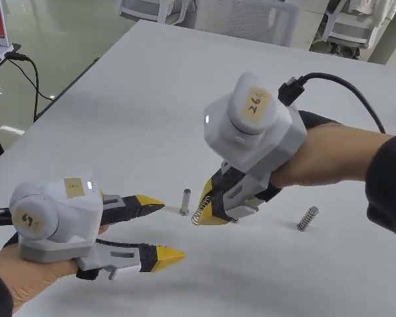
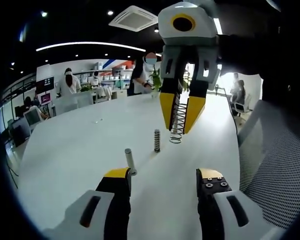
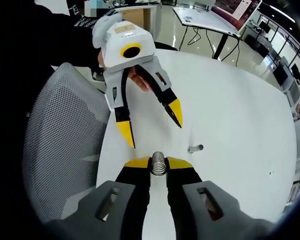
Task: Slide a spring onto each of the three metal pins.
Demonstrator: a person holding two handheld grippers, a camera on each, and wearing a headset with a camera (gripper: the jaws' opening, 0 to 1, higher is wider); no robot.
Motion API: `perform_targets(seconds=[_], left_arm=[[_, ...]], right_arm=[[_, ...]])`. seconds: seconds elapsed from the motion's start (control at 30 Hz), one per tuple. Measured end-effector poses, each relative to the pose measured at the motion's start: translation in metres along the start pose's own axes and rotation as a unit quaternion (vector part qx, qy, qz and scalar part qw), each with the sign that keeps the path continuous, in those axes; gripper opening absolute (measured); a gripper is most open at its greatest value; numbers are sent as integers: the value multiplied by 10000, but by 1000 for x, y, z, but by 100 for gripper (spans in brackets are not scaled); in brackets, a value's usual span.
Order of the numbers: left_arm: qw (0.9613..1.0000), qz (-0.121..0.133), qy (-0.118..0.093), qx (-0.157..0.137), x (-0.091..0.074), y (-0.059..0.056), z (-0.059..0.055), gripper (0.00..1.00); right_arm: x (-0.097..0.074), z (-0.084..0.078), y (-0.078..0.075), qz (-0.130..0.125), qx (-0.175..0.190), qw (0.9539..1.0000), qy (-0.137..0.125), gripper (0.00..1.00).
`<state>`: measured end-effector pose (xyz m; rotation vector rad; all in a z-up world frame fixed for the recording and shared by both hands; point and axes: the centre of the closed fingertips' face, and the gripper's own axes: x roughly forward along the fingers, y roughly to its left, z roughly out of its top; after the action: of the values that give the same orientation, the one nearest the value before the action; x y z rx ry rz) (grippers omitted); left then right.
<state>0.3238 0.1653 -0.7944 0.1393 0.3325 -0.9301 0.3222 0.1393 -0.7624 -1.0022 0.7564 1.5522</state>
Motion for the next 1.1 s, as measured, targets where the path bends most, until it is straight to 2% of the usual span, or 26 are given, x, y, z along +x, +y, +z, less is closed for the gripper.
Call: perform_targets(seconds=[0.2, 0.3, 0.6, 0.83, 1.1], left_arm=[[9998, 158, 18, 83, -2, 8, -5, 57], [9998, 186, 19, 121, -2, 10, -7, 57], [9996, 261, 56, 63, -3, 16, -12, 64], [9996, 290, 74, 20, -4, 16, -13, 68], [9993, 331, 113, 98, -4, 18, -15, 76]], right_arm=[[-1, -1, -5, -31, 40, 10000, -4, 13], [-2, -1, -8, -62, 56, 10000, -5, 13], [-6, -3, -21, -183, 105, 9998, 27, 13], [-3, -3, -39, -322, 148, 9993, 81, 13], [4, -6, -57, -431, 150, 9987, 204, 13]])
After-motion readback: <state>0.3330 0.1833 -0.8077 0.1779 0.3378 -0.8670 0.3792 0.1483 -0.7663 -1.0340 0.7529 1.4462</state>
